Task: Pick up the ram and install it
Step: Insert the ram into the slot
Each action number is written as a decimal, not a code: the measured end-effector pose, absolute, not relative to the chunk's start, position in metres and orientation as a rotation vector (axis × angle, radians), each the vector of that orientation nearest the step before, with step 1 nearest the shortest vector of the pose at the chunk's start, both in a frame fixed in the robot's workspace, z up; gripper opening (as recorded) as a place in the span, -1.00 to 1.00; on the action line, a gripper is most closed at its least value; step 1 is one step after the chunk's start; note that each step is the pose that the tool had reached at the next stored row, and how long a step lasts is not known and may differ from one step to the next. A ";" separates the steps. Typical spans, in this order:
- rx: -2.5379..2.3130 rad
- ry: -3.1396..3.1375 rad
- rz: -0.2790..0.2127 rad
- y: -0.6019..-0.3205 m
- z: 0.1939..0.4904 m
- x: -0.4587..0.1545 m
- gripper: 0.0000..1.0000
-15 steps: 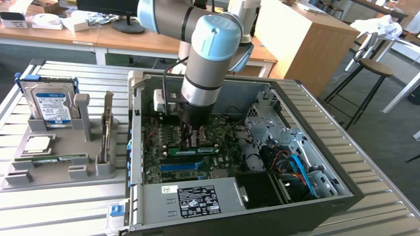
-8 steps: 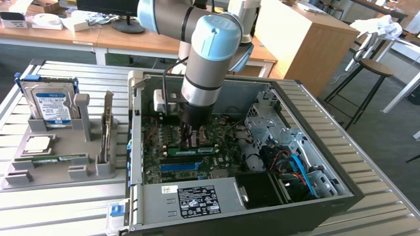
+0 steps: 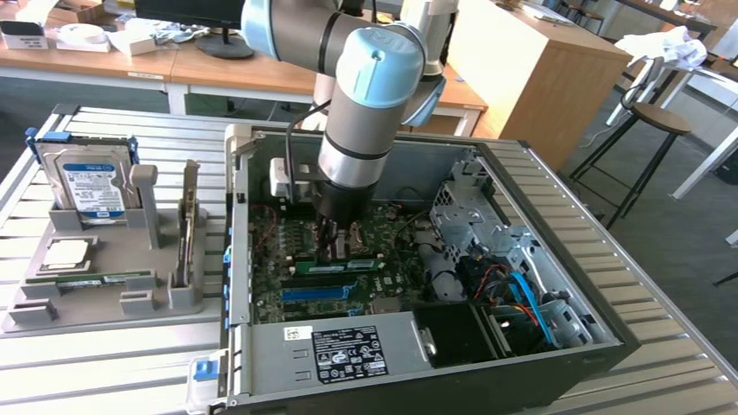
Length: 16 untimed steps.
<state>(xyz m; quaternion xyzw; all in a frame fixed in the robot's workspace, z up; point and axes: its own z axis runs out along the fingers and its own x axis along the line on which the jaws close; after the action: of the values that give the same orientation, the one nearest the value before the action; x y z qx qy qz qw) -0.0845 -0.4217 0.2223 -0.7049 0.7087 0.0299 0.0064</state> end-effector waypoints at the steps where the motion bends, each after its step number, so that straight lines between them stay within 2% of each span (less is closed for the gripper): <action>1: -2.206 2.217 0.093 -0.422 0.222 -0.084 -0.80; 16: -2.205 2.217 0.094 -0.422 0.227 -0.084 -0.80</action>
<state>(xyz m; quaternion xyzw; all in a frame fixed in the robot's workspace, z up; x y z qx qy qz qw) -0.0844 -0.4217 0.2265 -0.7049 0.7086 0.0299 0.0065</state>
